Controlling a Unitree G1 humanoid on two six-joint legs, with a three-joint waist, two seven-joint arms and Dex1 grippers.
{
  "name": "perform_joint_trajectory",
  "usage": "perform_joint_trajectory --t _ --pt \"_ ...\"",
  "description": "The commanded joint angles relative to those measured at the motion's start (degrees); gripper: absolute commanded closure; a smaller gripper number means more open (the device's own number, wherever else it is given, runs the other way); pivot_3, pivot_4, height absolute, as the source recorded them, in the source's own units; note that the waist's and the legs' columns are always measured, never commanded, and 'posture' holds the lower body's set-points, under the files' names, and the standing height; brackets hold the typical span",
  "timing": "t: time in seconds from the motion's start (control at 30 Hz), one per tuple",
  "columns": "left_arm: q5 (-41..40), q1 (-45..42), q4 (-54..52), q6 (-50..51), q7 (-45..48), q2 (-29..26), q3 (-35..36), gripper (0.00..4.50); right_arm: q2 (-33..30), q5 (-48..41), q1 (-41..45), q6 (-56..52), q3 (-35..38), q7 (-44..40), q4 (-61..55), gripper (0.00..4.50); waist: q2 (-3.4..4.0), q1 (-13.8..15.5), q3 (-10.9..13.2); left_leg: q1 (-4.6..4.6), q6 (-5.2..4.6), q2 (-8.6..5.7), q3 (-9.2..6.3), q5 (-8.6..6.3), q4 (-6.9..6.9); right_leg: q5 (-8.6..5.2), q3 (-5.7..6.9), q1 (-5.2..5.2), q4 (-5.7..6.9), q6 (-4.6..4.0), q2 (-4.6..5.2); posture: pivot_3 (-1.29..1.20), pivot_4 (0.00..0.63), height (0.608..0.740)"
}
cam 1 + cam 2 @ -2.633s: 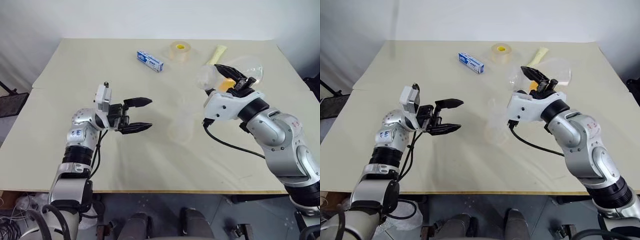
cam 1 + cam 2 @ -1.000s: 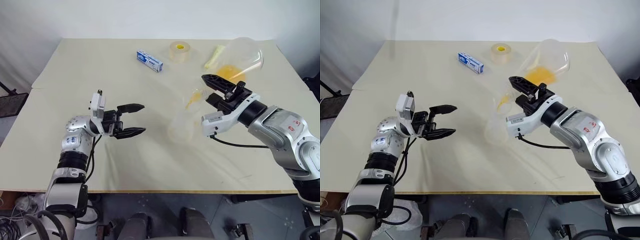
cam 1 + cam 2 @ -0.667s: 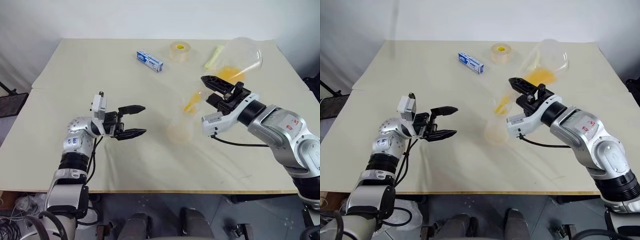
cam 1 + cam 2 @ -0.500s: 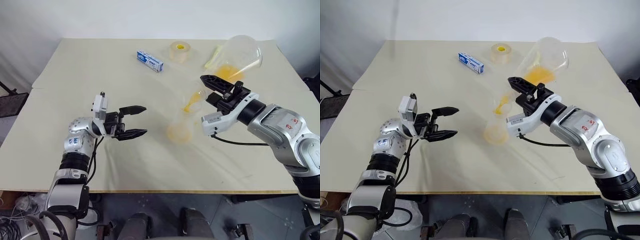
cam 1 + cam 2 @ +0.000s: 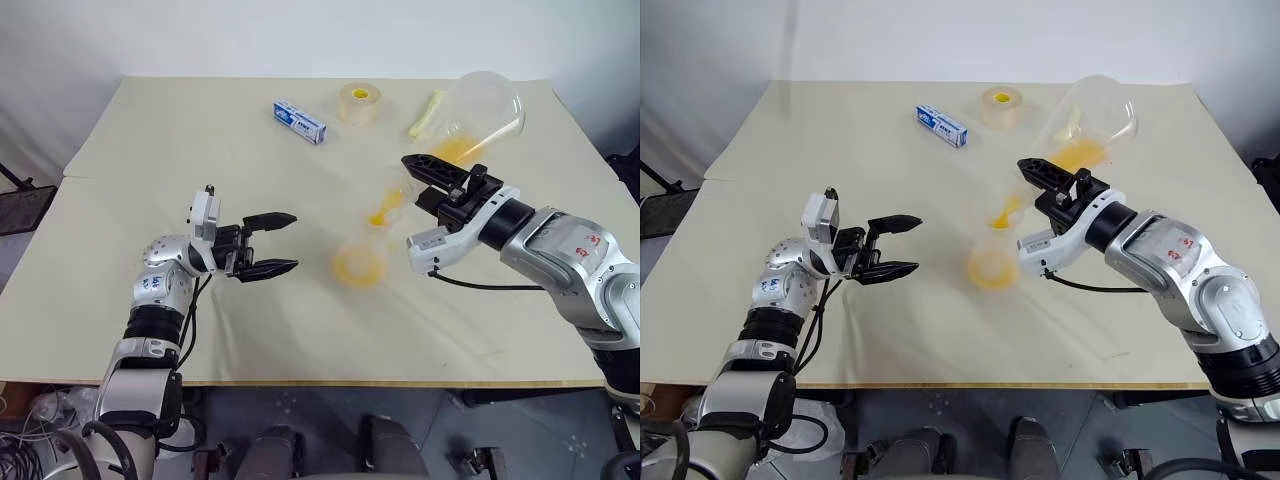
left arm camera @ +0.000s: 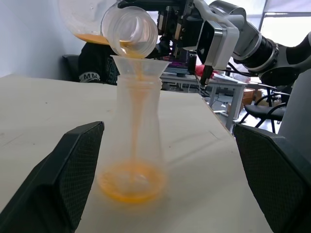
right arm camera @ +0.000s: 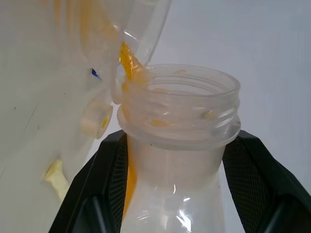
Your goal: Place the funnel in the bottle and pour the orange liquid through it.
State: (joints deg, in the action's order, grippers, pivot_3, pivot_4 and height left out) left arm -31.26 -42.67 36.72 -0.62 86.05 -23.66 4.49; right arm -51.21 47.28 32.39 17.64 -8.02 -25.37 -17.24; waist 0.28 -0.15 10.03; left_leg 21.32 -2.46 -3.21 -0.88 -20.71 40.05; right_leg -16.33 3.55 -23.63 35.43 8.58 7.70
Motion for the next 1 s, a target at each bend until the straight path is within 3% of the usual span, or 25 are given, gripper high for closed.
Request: perform_joint_trajectory --t 0.03,1.0 --pt "-0.45 -0.48 -1.54 -0.30 4.87 -0.07 0.17 0.00 -1.33 0.11 2.19 0.79 3.44 1.69 -0.30 2.08 0.00 0.01 0.00 0.00 0.00 0.00 0.00 0.00 0.00 0.00 0.00 0.00 0.00 0.00 0.00 0.00 0.150 0.740" --pt "-0.04 -1.35 0.36 -1.22 5.01 0.69 0.07 0.00 -1.82 1.62 4.02 6.43 3.38 3.68 1.90 2.08 0.00 0.01 0.00 0.00 0.00 0.00 0.00 0.00 0.00 0.00 0.00 0.00 0.00 0.00 0.00 0.00 0.150 0.740"
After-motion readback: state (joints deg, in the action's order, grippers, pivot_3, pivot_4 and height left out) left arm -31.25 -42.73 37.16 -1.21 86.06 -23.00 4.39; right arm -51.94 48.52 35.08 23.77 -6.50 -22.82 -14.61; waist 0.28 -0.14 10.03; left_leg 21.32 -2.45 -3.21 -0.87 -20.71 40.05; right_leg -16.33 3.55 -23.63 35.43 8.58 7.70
